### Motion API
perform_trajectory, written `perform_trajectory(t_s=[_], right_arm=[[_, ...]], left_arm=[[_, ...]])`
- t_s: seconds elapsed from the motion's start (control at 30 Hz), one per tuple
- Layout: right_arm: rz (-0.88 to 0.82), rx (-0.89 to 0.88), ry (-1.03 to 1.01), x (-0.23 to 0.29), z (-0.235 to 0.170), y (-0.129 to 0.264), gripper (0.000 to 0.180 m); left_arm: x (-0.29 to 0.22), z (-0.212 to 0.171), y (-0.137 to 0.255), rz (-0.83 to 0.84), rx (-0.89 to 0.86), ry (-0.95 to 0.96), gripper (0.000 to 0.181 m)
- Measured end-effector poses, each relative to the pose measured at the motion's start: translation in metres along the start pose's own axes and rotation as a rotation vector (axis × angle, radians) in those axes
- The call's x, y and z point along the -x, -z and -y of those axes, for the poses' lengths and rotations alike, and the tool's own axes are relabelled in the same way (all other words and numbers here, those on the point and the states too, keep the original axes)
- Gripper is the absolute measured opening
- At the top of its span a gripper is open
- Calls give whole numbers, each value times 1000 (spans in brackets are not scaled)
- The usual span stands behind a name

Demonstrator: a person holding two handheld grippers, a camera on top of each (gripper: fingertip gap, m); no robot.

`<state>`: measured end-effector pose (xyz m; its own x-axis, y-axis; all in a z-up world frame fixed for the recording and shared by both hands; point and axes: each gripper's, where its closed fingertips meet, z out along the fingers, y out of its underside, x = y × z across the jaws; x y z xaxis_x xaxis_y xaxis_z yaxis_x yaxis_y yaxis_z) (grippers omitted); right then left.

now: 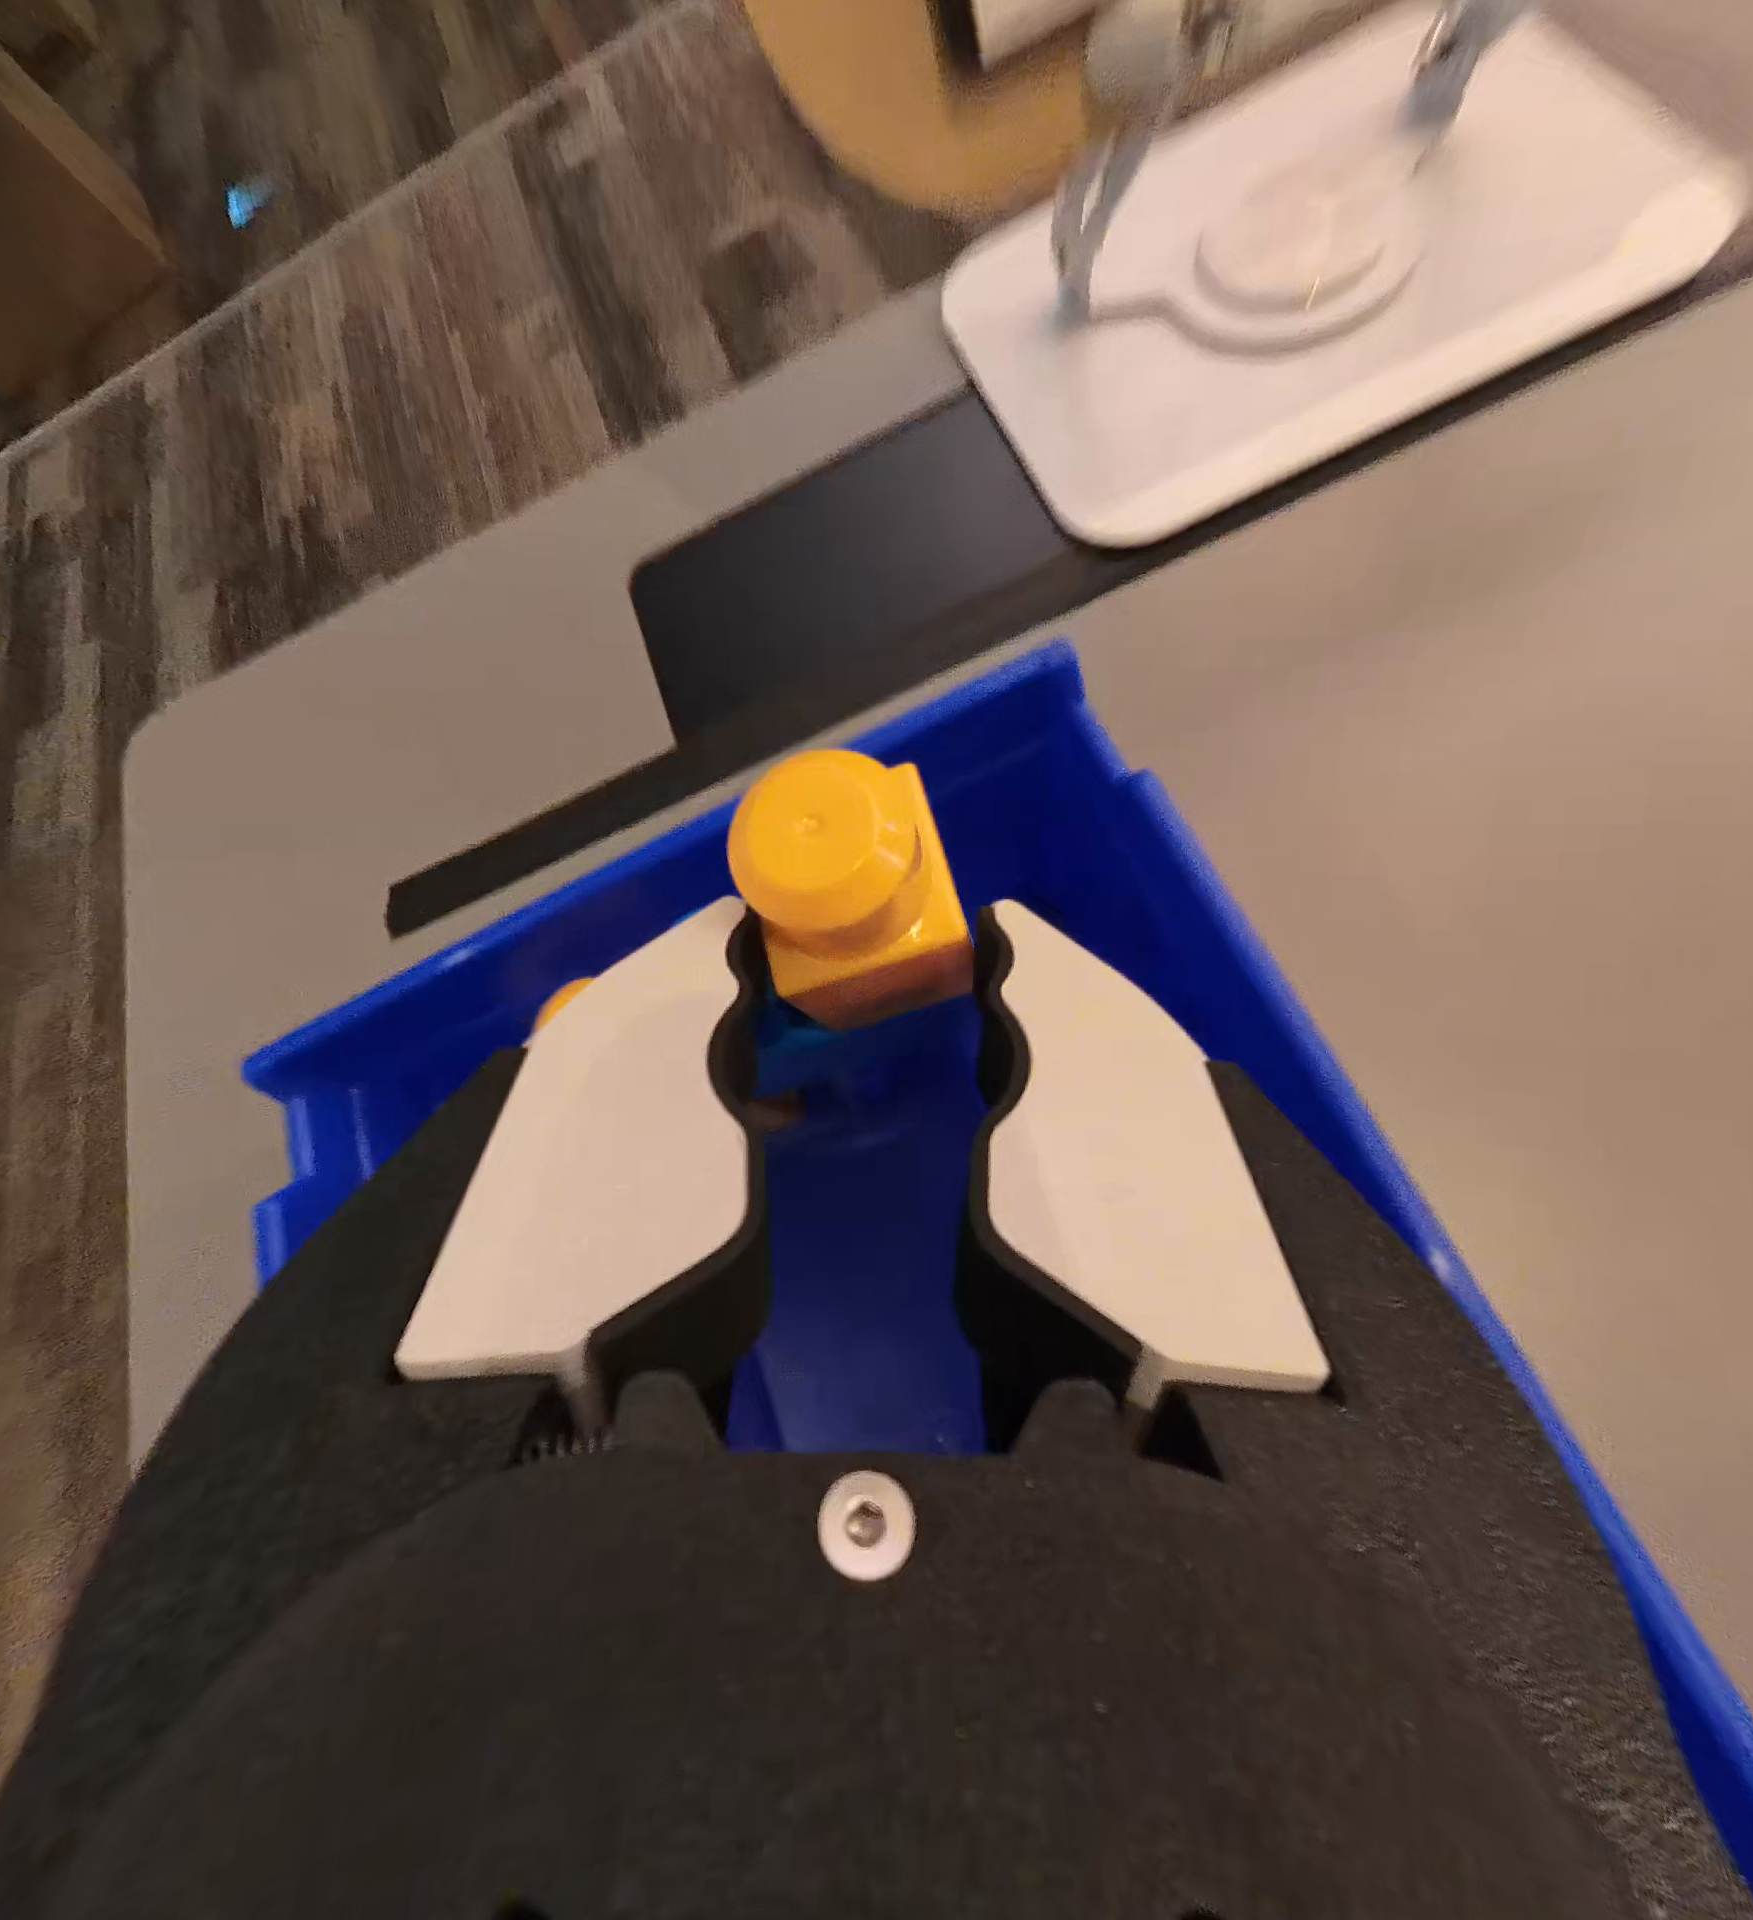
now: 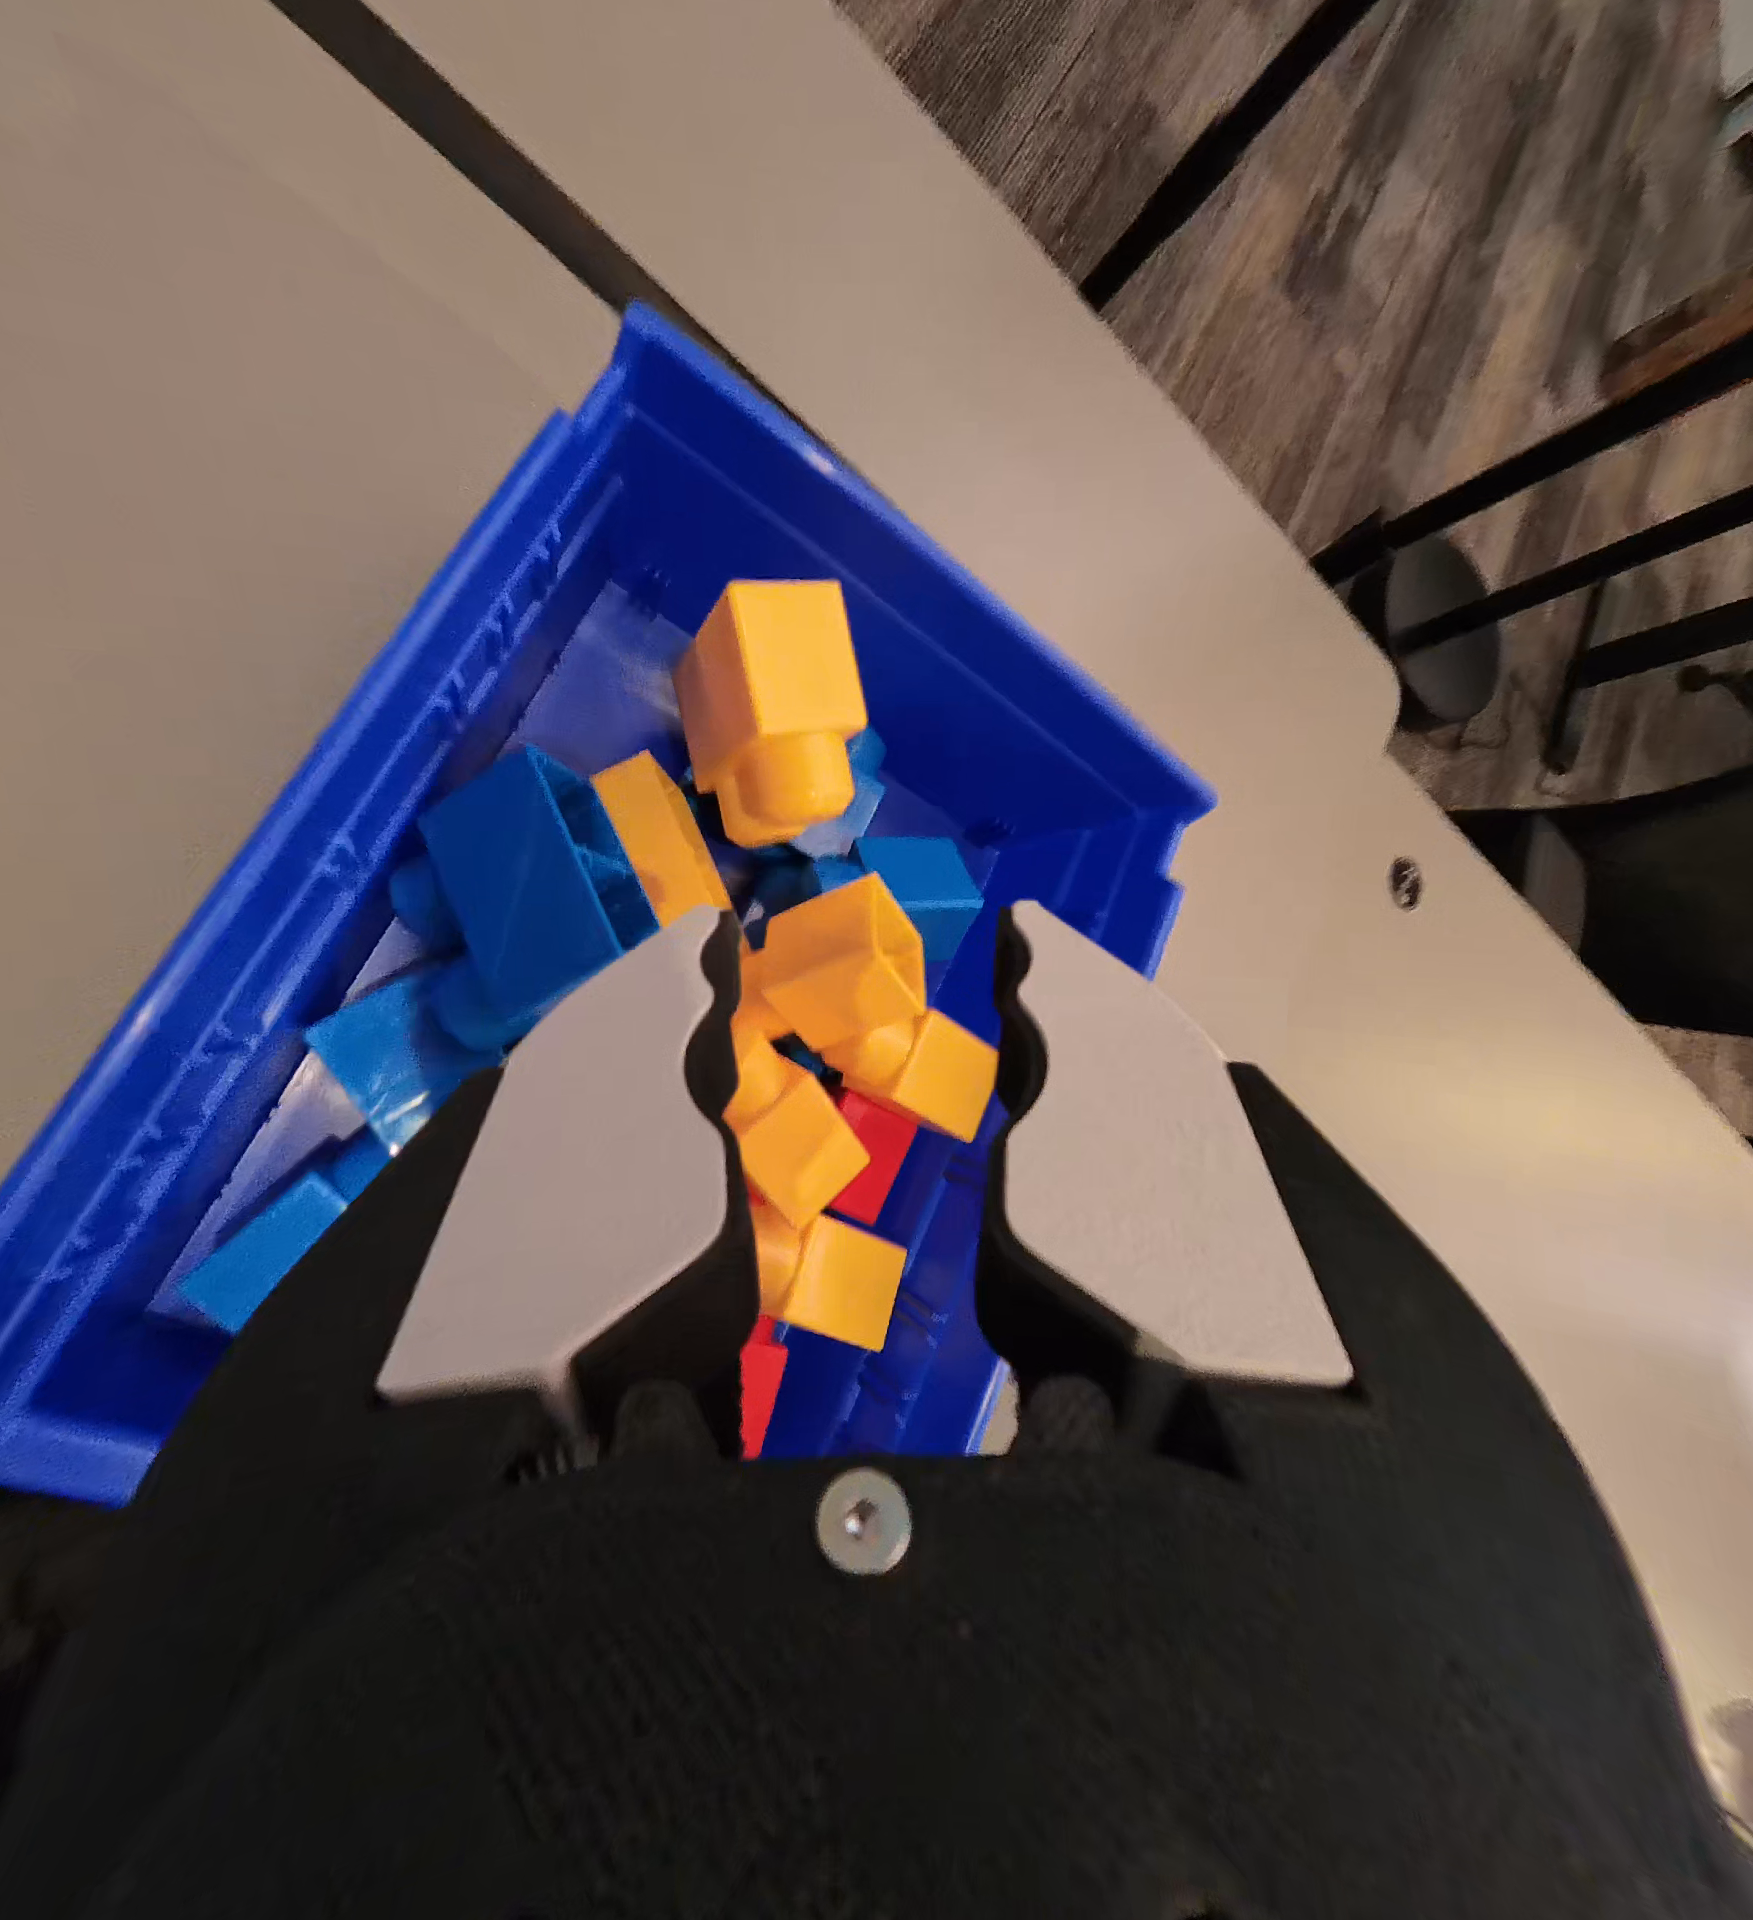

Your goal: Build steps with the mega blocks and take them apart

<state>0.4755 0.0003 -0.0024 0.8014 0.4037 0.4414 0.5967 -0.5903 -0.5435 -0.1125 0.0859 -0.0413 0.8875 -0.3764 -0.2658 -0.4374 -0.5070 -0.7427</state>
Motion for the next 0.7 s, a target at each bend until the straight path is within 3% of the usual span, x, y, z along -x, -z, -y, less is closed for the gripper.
perform_trajectory(t_s=[0.1,0.2,0.27,0.37,0.47,0.57,0.6,0.67,0.7], right_arm=[[-103,-131,52,4,41,17,49],[-169,-418,124,36,110,48,48],[-69,-712,158,92,162,76,48],[246,-1129,235,200,202,127,63],[408,-1205,247,263,207,139,80],[437,-1192,173,286,210,131,82],[409,-1188,137,283,212,127,78],[419,-1208,78,279,211,128,41],[453,-1187,67,279,210,126,38]], left_arm=[[-14,42,49,-119,-201,74,39],[-82,96,117,-559,-505,159,38],[-125,118,155,-827,-617,228,38],[-167,127,174,-950,-655,224,38],[-194,129,183,-1018,-656,220,38],[-213,130,188,-1074,-653,233,38],[-219,129,187,-1079,-650,229,38],[-224,129,185,-1078,-651,247,38],[-225,130,184,-1075,-663,251,39]])
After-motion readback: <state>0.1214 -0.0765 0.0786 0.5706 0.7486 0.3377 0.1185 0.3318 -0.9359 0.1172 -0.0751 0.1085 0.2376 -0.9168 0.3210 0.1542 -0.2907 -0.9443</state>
